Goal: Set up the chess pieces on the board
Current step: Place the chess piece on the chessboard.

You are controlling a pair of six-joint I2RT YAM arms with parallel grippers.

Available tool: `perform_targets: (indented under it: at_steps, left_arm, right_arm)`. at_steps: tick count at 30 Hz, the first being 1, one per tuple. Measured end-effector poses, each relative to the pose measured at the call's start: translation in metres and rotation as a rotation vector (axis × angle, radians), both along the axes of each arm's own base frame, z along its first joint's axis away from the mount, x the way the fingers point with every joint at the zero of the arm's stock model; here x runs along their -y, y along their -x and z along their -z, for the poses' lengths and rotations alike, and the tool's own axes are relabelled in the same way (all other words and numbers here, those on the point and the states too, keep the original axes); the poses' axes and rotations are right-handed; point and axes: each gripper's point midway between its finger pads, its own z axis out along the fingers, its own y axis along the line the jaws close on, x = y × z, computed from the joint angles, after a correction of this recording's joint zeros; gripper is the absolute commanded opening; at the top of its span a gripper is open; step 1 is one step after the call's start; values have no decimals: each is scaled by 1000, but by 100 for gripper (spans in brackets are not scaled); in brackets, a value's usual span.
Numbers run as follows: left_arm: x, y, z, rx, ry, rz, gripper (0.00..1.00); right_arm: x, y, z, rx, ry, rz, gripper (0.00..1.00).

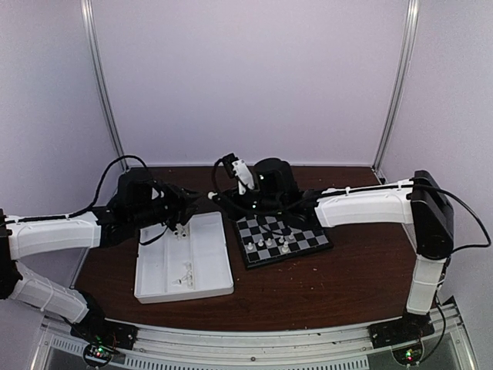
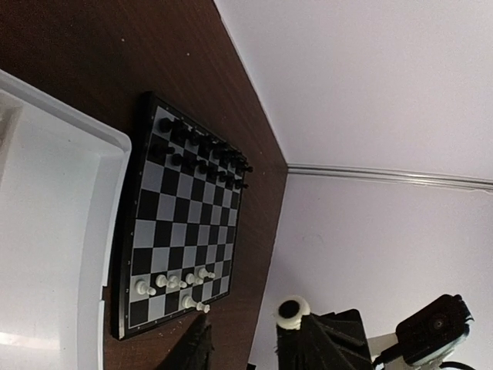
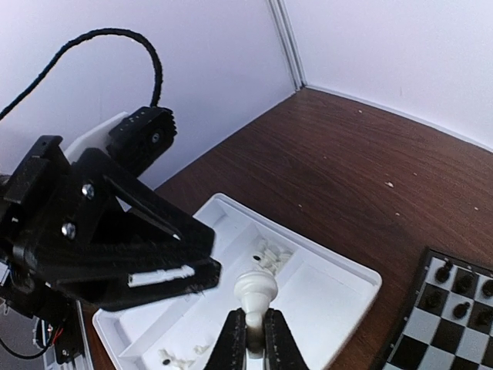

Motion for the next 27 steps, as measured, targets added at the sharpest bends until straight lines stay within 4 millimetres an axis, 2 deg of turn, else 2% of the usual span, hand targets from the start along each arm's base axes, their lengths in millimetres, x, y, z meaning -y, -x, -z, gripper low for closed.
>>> perform_targets:
  at_steps: [4,8,11,13,18,27]
  left_arm:
    - [-14,-7,7,14,-111,26,49]
    - [-23,-11,0,67,-248,81,58]
    - [-28,-7,-8,121,-388,148,64]
    - [-30,-5,-15,157,-464,185,66]
    - [-45,4,-25,250,-658,255,69]
    - [-68,14,-7,254,-869,313,69]
  right_arm:
    - [38,-10,-4,-31,58,49,5]
    - [81,-13,-19,-38,136,95,6]
    - [109,-7,-27,-45,214,122,6]
    - [125,2,-24,-64,287,121,7]
    - [143,19,5,-183,475,74,8]
    - [145,39,57,-414,681,-16,7]
